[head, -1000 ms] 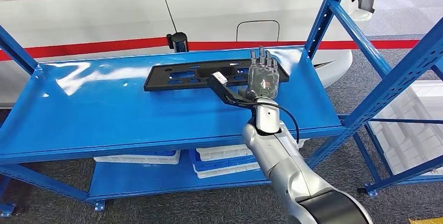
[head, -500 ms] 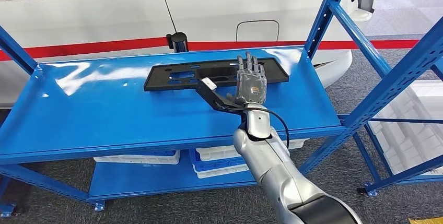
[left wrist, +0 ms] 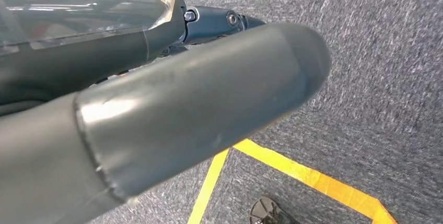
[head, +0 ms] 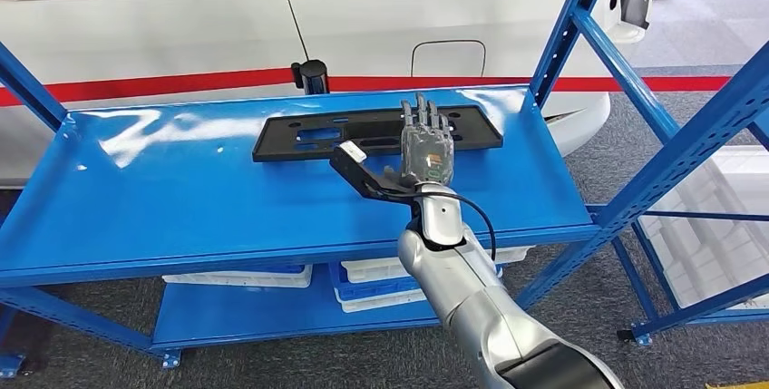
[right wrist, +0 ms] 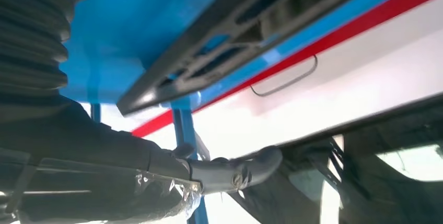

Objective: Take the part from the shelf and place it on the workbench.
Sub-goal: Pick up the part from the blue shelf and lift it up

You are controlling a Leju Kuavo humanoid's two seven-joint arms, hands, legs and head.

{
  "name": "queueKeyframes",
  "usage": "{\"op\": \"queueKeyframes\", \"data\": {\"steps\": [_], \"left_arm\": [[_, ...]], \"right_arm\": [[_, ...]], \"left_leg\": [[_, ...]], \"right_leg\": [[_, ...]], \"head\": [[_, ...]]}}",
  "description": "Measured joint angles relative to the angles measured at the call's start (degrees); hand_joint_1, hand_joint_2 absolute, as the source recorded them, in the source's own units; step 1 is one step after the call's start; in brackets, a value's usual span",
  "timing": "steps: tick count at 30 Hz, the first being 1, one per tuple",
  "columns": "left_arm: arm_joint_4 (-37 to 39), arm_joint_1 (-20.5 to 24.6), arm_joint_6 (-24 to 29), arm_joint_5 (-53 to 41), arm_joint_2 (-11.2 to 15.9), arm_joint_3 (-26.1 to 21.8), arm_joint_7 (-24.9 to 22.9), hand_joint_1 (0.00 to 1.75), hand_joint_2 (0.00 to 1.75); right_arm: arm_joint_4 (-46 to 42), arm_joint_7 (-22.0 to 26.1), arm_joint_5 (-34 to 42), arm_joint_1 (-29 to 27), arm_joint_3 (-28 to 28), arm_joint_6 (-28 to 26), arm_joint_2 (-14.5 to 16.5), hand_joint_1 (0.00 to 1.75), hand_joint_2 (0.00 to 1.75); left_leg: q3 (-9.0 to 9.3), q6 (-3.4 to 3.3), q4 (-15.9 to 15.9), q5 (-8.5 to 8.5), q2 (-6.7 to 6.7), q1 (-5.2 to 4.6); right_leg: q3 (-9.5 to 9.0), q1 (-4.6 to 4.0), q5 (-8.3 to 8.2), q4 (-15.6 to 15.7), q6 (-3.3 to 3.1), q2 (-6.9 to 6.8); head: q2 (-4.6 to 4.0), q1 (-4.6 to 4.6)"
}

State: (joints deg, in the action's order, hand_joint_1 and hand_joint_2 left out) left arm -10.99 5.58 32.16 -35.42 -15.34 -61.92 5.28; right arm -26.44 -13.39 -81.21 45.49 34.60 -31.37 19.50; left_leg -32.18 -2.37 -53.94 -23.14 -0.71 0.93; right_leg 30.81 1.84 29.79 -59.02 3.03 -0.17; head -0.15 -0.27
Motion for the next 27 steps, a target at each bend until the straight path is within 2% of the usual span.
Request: {"op": "queueKeyframes", "data": {"steps": [2,3,4,5,7,8,9,10,12,14,16,18,19,20,21,23,24,25,27], "left_arm": [[0.0,0.2,1.3,0.2,-0.4,-0.2,-0.5,0.0,0.0],[0.0,0.3,1.8,0.3,-0.6,-0.4,-0.7,0.0,0.0],[0.1,0.3,2.2,0.4,-0.8,-0.6,-0.8,0.0,0.0],[0.1,0.3,2.4,0.4,-1.0,-0.8,-0.9,0.0,0.0],[0.1,0.3,2.5,0.5,-1.3,-0.9,-1.0,0.0,0.0],[0.2,0.4,2.5,0.4,-1.4,-0.9,-1.0,0.0,0.0],[0.2,0.4,2.5,0.4,-1.4,-1.0,-1.0,0.0,0.0],[0.2,0.4,2.5,0.5,-1.5,-1.0,-1.0,0.0,0.0],[0.2,0.4,2.5,0.5,-1.5,-1.1,-0.9,0.0,0.0],[0.3,0.4,2.5,0.7,-1.5,-1.2,-0.9,0.0,0.0],[0.3,0.5,2.5,0.7,-1.6,-1.3,-0.8,0.0,0.0],[0.3,0.4,2.5,0.9,-1.6,-1.4,-0.6,0.0,0.0],[0.3,0.4,2.5,1.0,-1.6,-1.4,-0.5,0.0,0.0],[0.3,0.4,2.5,1.0,-1.6,-1.4,-0.5,0.0,0.0],[0.3,0.4,2.5,1.1,-1.6,-1.4,-0.4,0.0,0.0],[0.3,0.5,2.6,1.1,-1.6,-1.5,-0.4,0.0,0.0],[0.3,0.5,2.6,1.1,-1.6,-1.5,-0.3,0.0,0.0],[0.3,0.5,2.6,1.2,-1.7,-1.5,-0.3,0.0,0.0],[0.3,0.6,2.8,1.1,-1.7,-1.5,-0.4,0.0,0.0]], "right_arm": [[0.0,-0.2,0.1,-0.1,0.5,0.0,-0.1,0.0,1.75],[0.1,-0.3,0.1,-0.4,0.7,0.0,-0.1,0.0,1.75],[0.1,-0.3,0.1,-0.6,0.8,0.0,-0.1,0.0,1.75],[0.1,-0.3,0.1,-0.8,0.8,0.0,-0.1,0.0,1.75],[0.1,-0.3,0.1,-0.9,0.9,0.0,-0.1,0.0,1.75],[0.1,-0.3,0.1,-0.8,1.0,0.0,-0.1,0.0,1.75],[0.1,-0.3,0.2,-0.8,1.0,0.0,0.0,0.0,1.75],[0.1,-0.3,0.2,-0.8,1.1,0.0,0.0,0.0,1.75],[0.1,-0.3,0.2,-0.9,1.1,0.0,0.0,0.0,1.75],[0.1,-0.3,0.1,-0.9,1.1,0.1,0.0,0.0,1.75],[0.1,-0.3,0.0,-0.8,1.2,0.1,0.1,0.0,1.75],[0.1,-0.3,-0.1,-0.8,1.3,0.3,0.0,0.0,1.75],[0.1,-0.3,-0.1,-0.9,1.4,0.5,0.0,0.0,1.75],[0.1,-0.3,-0.1,-0.9,1.4,0.6,0.0,0.0,1.75],[0.1,-0.4,-0.1,-0.9,1.6,0.8,0.0,0.0,1.75],[0.1,-0.4,-0.2,-0.8,1.8,1.0,0.1,0.0,1.75],[0.1,-0.4,-0.3,-0.7,2.0,1.1,0.1,0.0,1.75],[0.1,-0.4,-0.3,-0.7,2.1,1.3,0.1,0.0,1.75],[0.1,-0.5,-0.2,-0.6,2.4,1.6,0.0,0.0,1.75]], "left_leg": [[0.11,-0.1,0.1,0.09,0.09,0.01],[0.1,-0.02,0.1,0.02,0.07,0.0],[0.09,0.11,0.0,-0.09,0.02,0.03],[0.08,0.35,-0.2,-0.24,-0.06,0.11],[-0.03,1.17,-1.1,-0.85,-0.25,0.37],[-0.25,1.73,-1.7,-1.28,-0.35,0.36],[-0.52,2.24,-2.2,-1.66,-0.41,0.31],[-0.76,2.62,-2.6,-1.93,-0.44,0.24],[-0.95,2.96,-2.7,-2.1,-0.42,0.42],[-1.35,3.23,-3.8,-2.88,-0.09,0.79],[-3.92,3.52,-9.2,-5.72,0.37,0.9],[-8.23,3.6,-17.3,-8.95,0.52,0.87],[-9.74,3.51,-19.8,-9.38,0.52,0.87],[-10.22,3.32,-20.1,-8.68,0.52,0.85],[-9.48,3.04,-18.0,-6.94,0.52,0.82],[-5.86,2.34,-10.0,-2.82,0.55,0.63],[-4.35,2.12,-6.7,-1.57,0.58,0.47],[-3.45,2.21,-4.6,-0.93,0.58,0.34],[-3.28,2.81,-3.8,-0.84,0.48,-0.01]], "right_leg": [[4.59,-0.02,2.6,-8.0,-0.55,0.06],[6.73,-0.02,3.27,-11.2,-0.53,0.08],[7.99,0.0,3.1,-12.6,-0.25,0.09],[8.04,0.07,1.96,-11.7,0.21,0.08],[5.37,0.37,-1.79,-4.6,1.18,0.02],[3.98,0.4,-3.18,-1.4,1.26,0.04],[3.13,0.41,-3.98,0.5,0.96,0.08],[2.94,0.31,-4.17,1.1,0.41,0.13],[3.12,0.08,-4.17,0.9,-0.72,0.29],[3.02,0.01,-4.18,0.9,-1.49,0.33],[2.85,-0.09,-4.1,0.9,-2.07,0.28],[2.81,-0.34,-3.98,0.9,-2.37,0.21],[2.77,-0.45,-3.93,0.9,-2.43,0.2],[2.69,-0.54,-3.88,0.9,-2.49,0.22],[2.55,-0.6,-3.83,0.9,-2.53,0.25],[2.25,-0.71,-3.65,0.9,-2.55,0.31],[2.22,-0.85,-3.54,0.9,-2.46,0.34],[2.32,-1.09,-3.37,0.8,-2.39,0.35],[2.53,-1.51,-3.14,0.7,-2.35,0.31]], "head": [[-0.01,0.16],[-0.01,0.16],[-0.01,0.17],[-0.01,0.16],[0.0,0.2],[0.0,0.22],[0.0,0.19],[0.01,0.13],[0.01,0.01],[-0.01,0.0],[0.0,-0.03],[0.0,-0.03],[0.0,-0.03],[0.0,-0.03],[0.0,-0.04],[0.0,-0.03],[-0.01,0.0],[0.0,0.01],[0.0,0.1]]}}
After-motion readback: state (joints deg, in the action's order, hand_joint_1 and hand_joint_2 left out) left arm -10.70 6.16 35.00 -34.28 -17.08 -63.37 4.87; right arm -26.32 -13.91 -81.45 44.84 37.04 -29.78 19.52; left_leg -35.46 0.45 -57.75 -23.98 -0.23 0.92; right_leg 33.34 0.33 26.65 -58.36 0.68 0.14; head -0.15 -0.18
